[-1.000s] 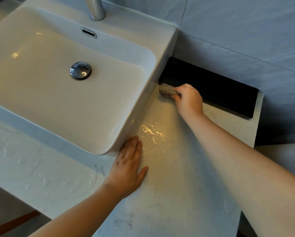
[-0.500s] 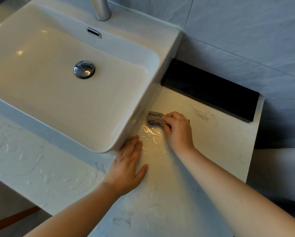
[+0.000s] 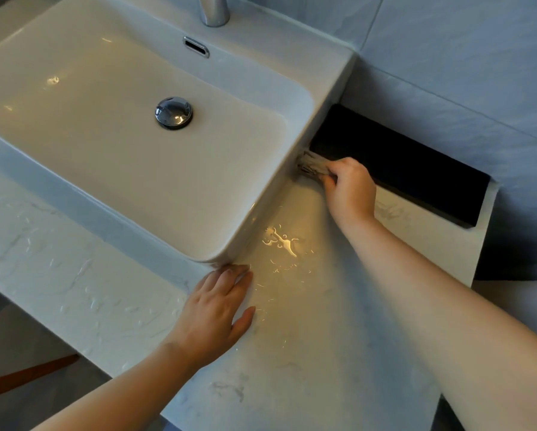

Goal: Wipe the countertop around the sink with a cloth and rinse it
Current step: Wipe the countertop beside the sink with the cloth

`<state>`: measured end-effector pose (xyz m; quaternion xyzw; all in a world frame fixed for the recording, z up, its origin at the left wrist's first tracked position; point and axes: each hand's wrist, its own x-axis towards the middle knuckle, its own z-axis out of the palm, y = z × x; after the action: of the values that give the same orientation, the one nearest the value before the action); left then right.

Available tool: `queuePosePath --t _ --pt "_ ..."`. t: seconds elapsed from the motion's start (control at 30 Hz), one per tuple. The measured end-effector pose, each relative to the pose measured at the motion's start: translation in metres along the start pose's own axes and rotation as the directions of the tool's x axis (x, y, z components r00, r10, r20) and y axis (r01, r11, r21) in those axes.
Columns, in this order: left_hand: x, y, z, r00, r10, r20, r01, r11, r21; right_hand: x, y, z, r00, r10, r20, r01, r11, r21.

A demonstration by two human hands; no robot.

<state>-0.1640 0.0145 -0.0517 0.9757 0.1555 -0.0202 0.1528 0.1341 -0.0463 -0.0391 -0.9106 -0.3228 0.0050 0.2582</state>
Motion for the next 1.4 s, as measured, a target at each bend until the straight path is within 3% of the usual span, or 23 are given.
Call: queuePosePath --t 0.2,0.53,1.13,1.23,1.4 --pt "-0.003 -0.006 0.001 1.0 0.013 -0.001 -0.013 1.0 0.012 0.005 -0.002 0.025 0.994 0.106 -0.028 -0.106 0.994 -0.012" --pt "-0.003 -0.002 -0.004 1.0 -0.014 0.022 0.015 1.0 -0.025 -0.03 -0.01 0.028 0.999 0.048 -0.006 -0.047 0.987 0.151" --pt "-0.007 -0.019 -0.015 0.979 0.125 0.16 -0.122 0.992 -0.03 -0.122 -0.045 0.022 0.975 -0.101 0.2 0.078 0.99 0.118" --pt "-0.017 -0.022 -0.019 0.975 0.155 0.157 -0.149 0.988 -0.049 -0.131 -0.044 0.018 0.987 -0.07 0.144 0.053 0.991 0.12" --pt "-0.028 -0.03 -0.018 0.987 0.077 0.138 -0.074 0.997 -0.027 -0.138 -0.052 0.022 0.991 -0.058 0.12 0.056 0.998 0.017"
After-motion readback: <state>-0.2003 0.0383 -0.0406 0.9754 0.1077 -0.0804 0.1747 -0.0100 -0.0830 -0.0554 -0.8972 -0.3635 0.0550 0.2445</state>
